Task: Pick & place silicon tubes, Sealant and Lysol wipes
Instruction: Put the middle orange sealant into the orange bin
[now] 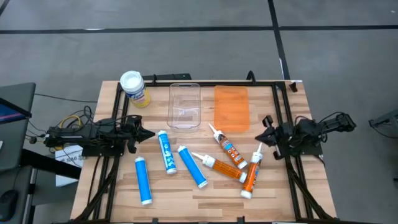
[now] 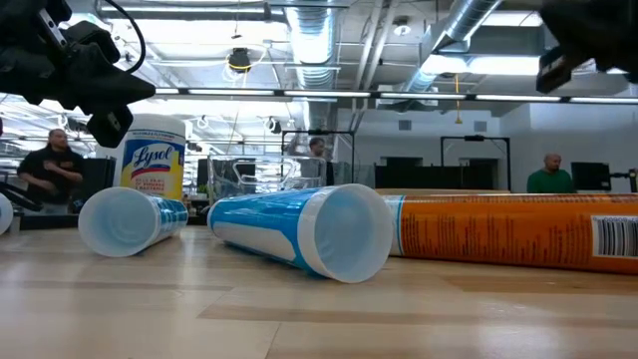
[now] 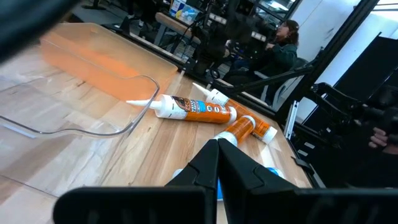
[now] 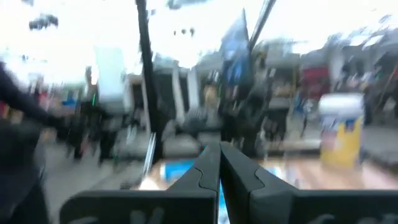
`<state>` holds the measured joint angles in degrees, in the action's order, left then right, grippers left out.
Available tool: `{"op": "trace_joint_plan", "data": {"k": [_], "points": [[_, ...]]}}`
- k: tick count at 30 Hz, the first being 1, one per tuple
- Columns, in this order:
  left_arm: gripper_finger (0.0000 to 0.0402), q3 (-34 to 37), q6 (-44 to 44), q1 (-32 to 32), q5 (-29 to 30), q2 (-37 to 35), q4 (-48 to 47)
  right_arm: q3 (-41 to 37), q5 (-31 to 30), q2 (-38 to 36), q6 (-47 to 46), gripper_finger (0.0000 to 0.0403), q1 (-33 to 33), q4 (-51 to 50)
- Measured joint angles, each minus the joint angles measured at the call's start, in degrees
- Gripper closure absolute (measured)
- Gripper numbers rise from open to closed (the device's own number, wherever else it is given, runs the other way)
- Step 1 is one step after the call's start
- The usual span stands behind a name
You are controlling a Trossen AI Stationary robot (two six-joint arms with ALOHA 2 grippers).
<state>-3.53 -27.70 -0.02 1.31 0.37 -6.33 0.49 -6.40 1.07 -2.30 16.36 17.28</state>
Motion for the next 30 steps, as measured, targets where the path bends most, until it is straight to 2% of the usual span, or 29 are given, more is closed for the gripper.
{"op": "trace_joint_plan", "data": {"k": [5, 8, 14, 18, 26, 30], "points": [[0.0402, 0.0, -0.02, -0.01, 0.01, -0.01, 0.0, 1.22, -4.57, 0.06, -8.57, 0.0403, 0.0, 8.2], [0.0402, 0.0, -0.02, 0.0, 0.01, -0.01, 0.0, 3.8, -3.96, -0.01, -9.06, 0.0403, 0.0, 11.79], [0.0402, 0.0, -0.04, -0.01, 0.01, 0.01, 0.02, 11.96, -3.51, 3.61, -5.36, 0.0403, -0.13, 3.38], [0.0402, 0.02, -0.07, -0.01, 0.02, 0.0, 0.26, 19.66, -6.08, 11.94, -6.66, 0.0403, -0.78, -4.67], [0.0402, 0.02, -0.11, -0.01, 0.03, 0.01, 0.59, 38.17, -6.21, 31.48, -6.76, 0.0403, -3.55, -19.25], [0.0402, 0.04, -0.13, 0.0, 0.03, 0.0, 0.69, 44.7, -5.96, 37.79, -6.76, 0.0403, -5.19, -21.28]]}}
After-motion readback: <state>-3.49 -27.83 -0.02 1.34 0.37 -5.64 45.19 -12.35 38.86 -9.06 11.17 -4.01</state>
